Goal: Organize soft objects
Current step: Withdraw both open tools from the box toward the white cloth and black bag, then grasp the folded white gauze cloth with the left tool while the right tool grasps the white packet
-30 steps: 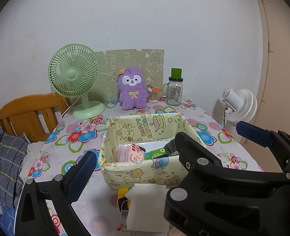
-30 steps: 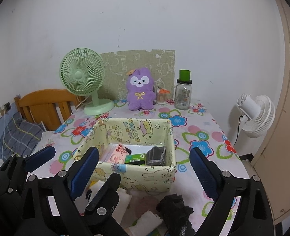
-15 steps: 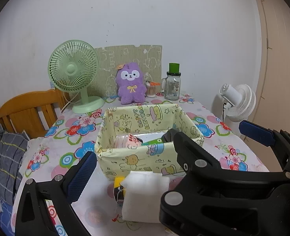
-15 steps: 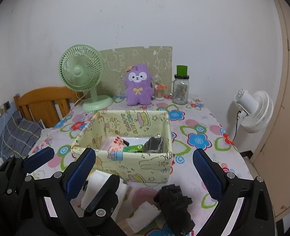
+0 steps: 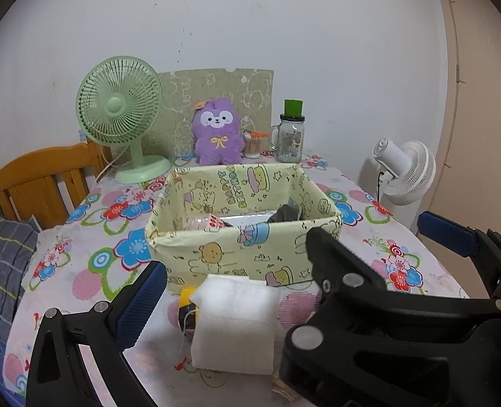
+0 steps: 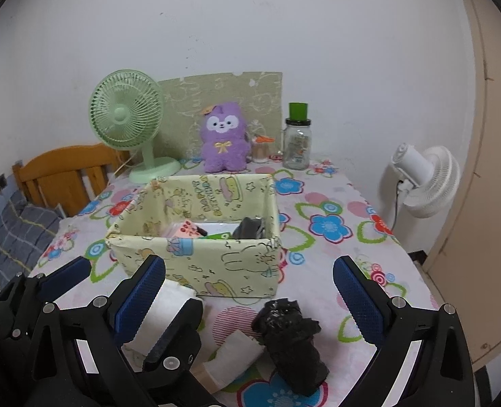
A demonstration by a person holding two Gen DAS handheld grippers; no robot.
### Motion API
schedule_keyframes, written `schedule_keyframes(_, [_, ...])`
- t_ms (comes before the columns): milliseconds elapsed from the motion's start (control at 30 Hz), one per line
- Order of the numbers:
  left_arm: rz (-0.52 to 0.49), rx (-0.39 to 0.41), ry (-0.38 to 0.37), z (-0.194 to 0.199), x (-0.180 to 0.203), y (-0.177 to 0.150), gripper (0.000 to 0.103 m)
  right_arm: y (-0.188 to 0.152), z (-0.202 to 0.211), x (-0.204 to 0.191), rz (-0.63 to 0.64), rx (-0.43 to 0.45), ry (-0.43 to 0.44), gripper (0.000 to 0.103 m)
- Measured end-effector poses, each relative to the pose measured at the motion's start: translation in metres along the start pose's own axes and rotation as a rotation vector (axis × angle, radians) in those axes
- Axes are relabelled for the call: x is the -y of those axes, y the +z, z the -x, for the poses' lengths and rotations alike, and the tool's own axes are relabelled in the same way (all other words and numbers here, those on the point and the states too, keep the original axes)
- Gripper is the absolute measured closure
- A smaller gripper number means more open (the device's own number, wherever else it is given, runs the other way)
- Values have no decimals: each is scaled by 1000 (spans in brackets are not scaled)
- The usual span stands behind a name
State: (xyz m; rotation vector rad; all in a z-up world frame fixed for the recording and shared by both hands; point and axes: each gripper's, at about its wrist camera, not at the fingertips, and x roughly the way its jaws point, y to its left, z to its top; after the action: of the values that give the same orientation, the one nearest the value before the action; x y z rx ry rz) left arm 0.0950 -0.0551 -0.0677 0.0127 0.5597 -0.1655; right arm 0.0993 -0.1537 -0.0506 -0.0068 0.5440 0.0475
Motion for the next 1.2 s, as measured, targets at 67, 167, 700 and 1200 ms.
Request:
schedule_keyframes(67, [3, -2, -3, -1, 1, -3, 0, -3, -2, 0, 8, -9, 11, 2])
schedule_keyframes(167, [5, -2, -9, -1, 1, -7, 0, -7, -5, 0, 12, -24, 32, 2])
schedule_keyframes(700, [-44, -50, 9, -6, 8, -34, 0, -37, -11, 3, 9, -42, 117, 3])
schedule_keyframes(1200, [-33, -134, -1, -29, 7, -58, 0, -66, -30, 16, -32, -116, 154, 3])
